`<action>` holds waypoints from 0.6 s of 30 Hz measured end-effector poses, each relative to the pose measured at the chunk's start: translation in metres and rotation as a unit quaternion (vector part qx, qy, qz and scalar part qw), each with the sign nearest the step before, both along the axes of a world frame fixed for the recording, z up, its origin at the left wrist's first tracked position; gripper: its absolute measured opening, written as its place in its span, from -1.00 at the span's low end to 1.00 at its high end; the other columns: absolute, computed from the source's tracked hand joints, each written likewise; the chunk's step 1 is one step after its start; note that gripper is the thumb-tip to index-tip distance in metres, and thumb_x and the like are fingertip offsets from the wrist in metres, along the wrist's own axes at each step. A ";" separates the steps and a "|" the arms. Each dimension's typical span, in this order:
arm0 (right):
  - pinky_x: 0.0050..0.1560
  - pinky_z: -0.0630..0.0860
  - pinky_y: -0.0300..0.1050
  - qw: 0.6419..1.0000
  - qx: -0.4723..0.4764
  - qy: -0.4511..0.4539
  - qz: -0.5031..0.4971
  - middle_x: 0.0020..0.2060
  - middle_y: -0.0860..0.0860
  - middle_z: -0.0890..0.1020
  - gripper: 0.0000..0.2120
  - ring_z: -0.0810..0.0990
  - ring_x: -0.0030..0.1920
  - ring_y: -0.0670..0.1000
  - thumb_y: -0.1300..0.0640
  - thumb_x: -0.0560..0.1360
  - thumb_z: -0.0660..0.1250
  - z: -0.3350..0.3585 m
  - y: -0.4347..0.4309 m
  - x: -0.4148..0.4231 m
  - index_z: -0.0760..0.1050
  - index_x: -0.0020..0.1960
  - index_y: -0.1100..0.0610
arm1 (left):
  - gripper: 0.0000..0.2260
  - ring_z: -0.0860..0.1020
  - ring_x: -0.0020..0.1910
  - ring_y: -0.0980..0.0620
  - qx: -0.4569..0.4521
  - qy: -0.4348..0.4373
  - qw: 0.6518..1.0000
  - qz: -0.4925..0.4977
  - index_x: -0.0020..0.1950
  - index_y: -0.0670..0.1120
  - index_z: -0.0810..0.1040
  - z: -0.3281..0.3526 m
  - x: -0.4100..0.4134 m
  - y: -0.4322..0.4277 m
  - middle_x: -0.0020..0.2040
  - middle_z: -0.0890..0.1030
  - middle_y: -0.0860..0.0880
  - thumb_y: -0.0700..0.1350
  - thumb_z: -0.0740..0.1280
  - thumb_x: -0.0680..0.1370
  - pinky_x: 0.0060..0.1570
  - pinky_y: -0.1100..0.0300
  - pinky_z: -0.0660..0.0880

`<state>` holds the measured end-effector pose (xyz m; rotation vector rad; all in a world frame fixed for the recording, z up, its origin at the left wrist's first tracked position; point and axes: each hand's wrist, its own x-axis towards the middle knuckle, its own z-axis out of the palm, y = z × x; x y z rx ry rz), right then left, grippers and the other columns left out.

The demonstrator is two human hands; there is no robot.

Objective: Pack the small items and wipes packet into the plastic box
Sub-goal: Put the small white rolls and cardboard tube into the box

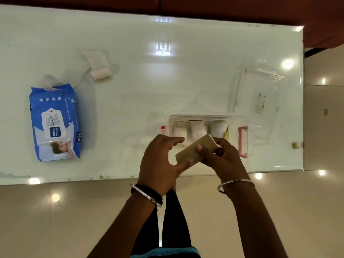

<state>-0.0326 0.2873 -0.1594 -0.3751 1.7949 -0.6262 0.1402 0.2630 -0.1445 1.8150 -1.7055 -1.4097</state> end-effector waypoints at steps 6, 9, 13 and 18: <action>-0.06 0.68 0.09 0.995 0.082 0.052 -0.027 0.07 0.23 0.56 -0.52 0.67 -0.03 0.18 0.20 0.36 0.56 -0.017 -0.008 -0.009 0.39 0.17 0.11 | -0.59 0.59 -0.12 0.09 0.022 -0.056 0.993 0.098 0.22 0.04 0.53 -0.015 0.025 -0.002 0.00 0.56 0.06 -0.04 0.51 0.40 -0.18 0.18 0.59; -0.07 0.68 0.15 0.990 0.106 0.087 -0.024 0.02 0.24 0.59 -0.52 0.70 -0.12 0.19 0.13 0.32 0.59 -0.028 -0.010 -0.003 0.42 0.10 0.16 | -0.65 0.64 -0.18 0.14 0.080 -0.038 0.990 0.108 0.19 0.05 0.54 -0.023 0.030 0.000 -0.06 0.63 0.07 -0.04 0.49 0.43 -0.20 0.23 0.56; 0.01 0.67 0.07 0.985 0.146 0.090 -0.018 -0.10 0.25 0.70 -0.53 0.75 -0.24 0.18 -0.01 0.38 0.53 -0.039 -0.012 0.011 0.56 0.05 0.35 | -0.76 0.67 -0.21 0.03 0.128 0.016 0.983 0.127 0.11 0.02 0.58 -0.029 0.030 0.003 -0.15 0.67 0.04 -0.06 0.46 0.46 -0.12 -0.02 0.64; -0.13 0.60 -0.14 0.954 0.171 0.224 0.102 -0.44 0.11 0.70 -0.62 0.71 -0.31 0.02 -0.05 0.45 0.43 -0.039 -0.017 0.018 0.68 -0.20 0.31 | -0.81 0.68 -0.22 0.01 0.143 0.040 0.980 0.130 0.06 -0.01 0.61 -0.033 0.034 0.001 -0.20 0.68 0.01 -0.08 0.46 0.46 -0.12 -0.05 0.65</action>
